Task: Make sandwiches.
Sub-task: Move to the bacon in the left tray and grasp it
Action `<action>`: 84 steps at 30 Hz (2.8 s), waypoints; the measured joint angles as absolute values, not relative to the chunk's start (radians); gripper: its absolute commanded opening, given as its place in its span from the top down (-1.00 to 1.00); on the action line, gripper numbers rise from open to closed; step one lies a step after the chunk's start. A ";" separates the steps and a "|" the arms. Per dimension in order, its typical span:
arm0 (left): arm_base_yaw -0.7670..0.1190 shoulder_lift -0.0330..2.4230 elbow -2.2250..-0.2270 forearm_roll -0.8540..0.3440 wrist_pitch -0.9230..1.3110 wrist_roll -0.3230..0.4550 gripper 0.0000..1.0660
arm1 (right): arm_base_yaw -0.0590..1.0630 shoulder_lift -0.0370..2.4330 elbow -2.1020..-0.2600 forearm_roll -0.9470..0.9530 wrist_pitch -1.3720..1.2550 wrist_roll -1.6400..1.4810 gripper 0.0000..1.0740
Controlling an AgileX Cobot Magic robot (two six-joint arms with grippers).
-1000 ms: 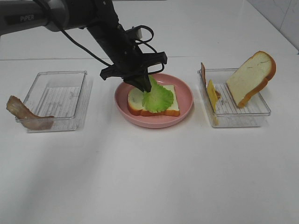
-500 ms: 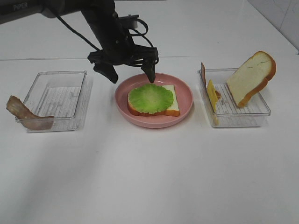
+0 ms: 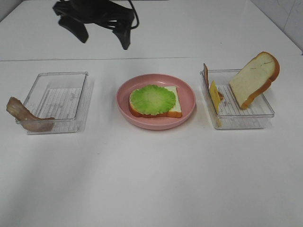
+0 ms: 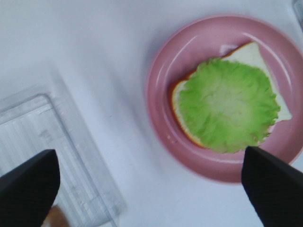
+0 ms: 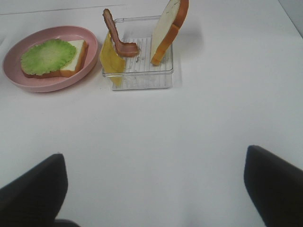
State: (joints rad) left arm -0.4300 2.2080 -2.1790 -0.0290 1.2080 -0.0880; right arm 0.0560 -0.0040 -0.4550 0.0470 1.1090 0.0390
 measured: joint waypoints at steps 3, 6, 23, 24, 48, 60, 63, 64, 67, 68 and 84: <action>-0.356 2.064 -1.989 0.006 1.211 -0.086 -0.89 | 0.056 -0.004 -0.455 0.047 1.109 0.039 -0.74; -0.281 1.978 -1.887 0.016 1.211 -0.074 -0.89 | 0.056 -0.004 -0.455 0.047 1.109 0.039 -0.74; -0.041 1.954 -1.627 0.006 1.223 0.016 -0.88 | 0.056 -0.004 -0.455 0.047 1.109 0.039 -0.74; -0.041 1.964 -1.627 0.006 1.223 0.024 -0.88 | 0.056 -0.004 -0.455 0.047 1.109 0.039 -0.74; -0.089 2.147 -1.625 0.000 1.200 0.000 -0.40 | 0.056 -0.004 -0.455 0.047 1.109 0.039 -0.74; -0.089 2.154 -1.625 0.000 1.196 -0.015 -0.01 | 0.056 -0.004 -0.455 0.047 1.109 0.039 -0.74; -0.089 2.154 -1.625 0.000 1.196 -0.020 -0.01 | 0.056 -0.004 -0.455 0.047 1.109 0.039 -0.74; -0.089 2.154 -1.625 0.000 1.195 -0.025 0.03 | 0.056 -0.004 -0.455 0.047 1.109 0.039 -0.74; -0.089 2.154 -1.625 0.000 1.195 -0.029 0.10 | 0.056 -0.004 -0.455 0.047 1.109 0.039 -0.74; -0.089 2.154 -1.625 0.000 1.193 -0.039 0.30 | 0.056 -0.004 -0.455 0.047 1.109 0.039 -0.74; -0.089 2.136 -1.625 0.000 1.153 -0.049 1.00 | 0.056 -0.004 -0.455 0.047 1.109 0.039 -0.74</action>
State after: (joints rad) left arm -0.0890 2.1360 -1.6250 0.0000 1.1530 -0.0490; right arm 0.0560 -0.0040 -0.4550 0.0470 1.1090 0.0390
